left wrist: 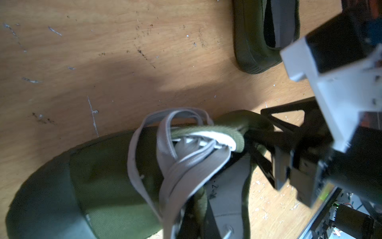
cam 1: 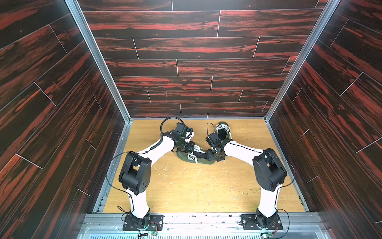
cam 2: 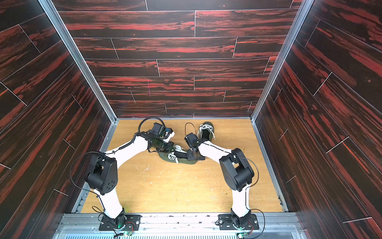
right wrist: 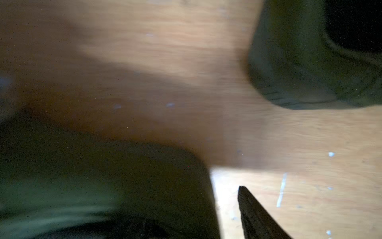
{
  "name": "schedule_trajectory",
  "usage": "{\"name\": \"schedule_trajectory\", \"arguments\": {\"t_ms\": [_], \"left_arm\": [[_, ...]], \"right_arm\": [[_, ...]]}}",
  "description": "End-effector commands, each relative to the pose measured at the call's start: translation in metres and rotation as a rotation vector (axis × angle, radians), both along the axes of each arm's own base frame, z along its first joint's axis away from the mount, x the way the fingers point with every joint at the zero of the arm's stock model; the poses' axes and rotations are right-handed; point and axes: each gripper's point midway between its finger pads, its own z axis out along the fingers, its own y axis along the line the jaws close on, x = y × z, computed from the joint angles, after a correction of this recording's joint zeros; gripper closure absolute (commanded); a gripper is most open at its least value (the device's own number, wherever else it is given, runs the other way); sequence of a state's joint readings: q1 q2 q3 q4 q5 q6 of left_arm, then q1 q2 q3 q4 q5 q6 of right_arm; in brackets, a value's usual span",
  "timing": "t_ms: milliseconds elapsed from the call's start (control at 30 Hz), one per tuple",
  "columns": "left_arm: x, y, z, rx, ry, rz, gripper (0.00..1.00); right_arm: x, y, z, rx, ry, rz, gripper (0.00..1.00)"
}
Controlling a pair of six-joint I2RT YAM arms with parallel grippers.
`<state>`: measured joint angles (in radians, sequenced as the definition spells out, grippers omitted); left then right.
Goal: Insert the insole into the shoe
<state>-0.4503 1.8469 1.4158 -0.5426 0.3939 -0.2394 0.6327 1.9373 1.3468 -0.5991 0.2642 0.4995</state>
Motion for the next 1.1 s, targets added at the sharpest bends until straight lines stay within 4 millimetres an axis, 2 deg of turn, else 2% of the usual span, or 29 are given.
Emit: {"name": "schedule_trajectory", "arguments": {"t_ms": [0,200,233,333,500,567,633,733,800,900,967,1067], "left_arm": [[0.008,0.002,0.022,0.002,-0.063,0.011,1.0],[0.009,0.003,0.019,0.011,-0.06,0.011,1.0],[0.01,0.002,0.02,0.009,-0.062,0.01,1.0],[0.01,-0.001,0.023,-0.006,-0.065,0.005,1.0],[0.012,0.001,0.023,0.005,-0.071,0.018,1.0],[0.012,0.001,0.021,0.011,-0.067,0.021,1.0],[0.012,0.002,0.02,0.018,-0.069,0.023,1.0],[0.016,0.004,0.019,0.04,-0.079,0.014,1.0],[0.012,0.007,0.015,0.078,-0.057,-0.001,1.0],[0.014,0.005,0.014,0.095,-0.055,-0.029,1.0],[0.013,0.002,0.013,0.093,-0.051,-0.057,1.0],[0.007,-0.008,0.012,0.087,-0.052,-0.117,1.0]], "right_arm": [[-0.008,-0.027,0.001,-0.133,0.004,-0.023,0.35],[-0.005,-0.015,0.048,-0.046,-0.061,0.018,0.36],[-0.003,-0.015,0.05,-0.048,-0.062,0.023,0.36],[0.001,-0.016,0.034,-0.093,-0.032,0.05,0.37],[-0.015,-0.031,-0.022,-0.176,0.062,0.043,0.41],[-0.026,-0.031,-0.033,-0.153,0.088,0.035,0.42],[-0.037,-0.024,-0.031,-0.109,0.097,0.034,0.42],[-0.045,0.005,-0.003,0.033,0.082,0.065,0.41],[-0.042,0.029,0.031,0.161,0.042,0.092,0.38],[-0.029,0.049,0.075,0.272,-0.033,0.128,0.34],[-0.02,0.056,0.091,0.299,-0.072,0.173,0.32],[-0.001,0.055,0.092,0.304,-0.141,0.253,0.31]]}}
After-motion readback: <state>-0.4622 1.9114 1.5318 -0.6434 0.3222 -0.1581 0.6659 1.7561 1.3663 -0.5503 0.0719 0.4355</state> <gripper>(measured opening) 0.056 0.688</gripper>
